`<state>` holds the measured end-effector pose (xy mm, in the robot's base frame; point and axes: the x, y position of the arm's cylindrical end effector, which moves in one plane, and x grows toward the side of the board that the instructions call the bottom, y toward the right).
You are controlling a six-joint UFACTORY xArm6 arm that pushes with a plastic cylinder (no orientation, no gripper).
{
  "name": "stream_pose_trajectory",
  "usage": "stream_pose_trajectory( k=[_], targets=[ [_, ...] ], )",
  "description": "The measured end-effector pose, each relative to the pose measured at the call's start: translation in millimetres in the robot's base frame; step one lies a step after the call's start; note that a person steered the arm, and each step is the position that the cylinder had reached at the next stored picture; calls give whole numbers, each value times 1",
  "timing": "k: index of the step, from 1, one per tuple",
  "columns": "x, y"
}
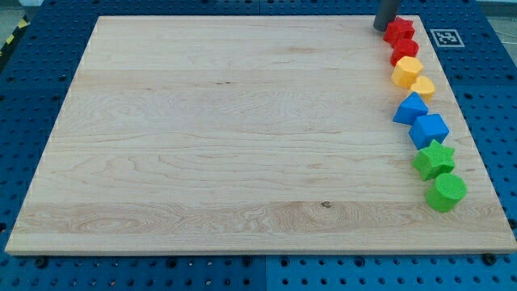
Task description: Separate the red star from red circle
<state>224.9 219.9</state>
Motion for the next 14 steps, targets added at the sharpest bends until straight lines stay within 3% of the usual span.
stream_pose_trajectory(
  k=[3,6,9,10,14],
  targets=[
    [-33,11],
    [-30,86],
    [61,112],
    [32,99],
    [23,89]
  ],
)
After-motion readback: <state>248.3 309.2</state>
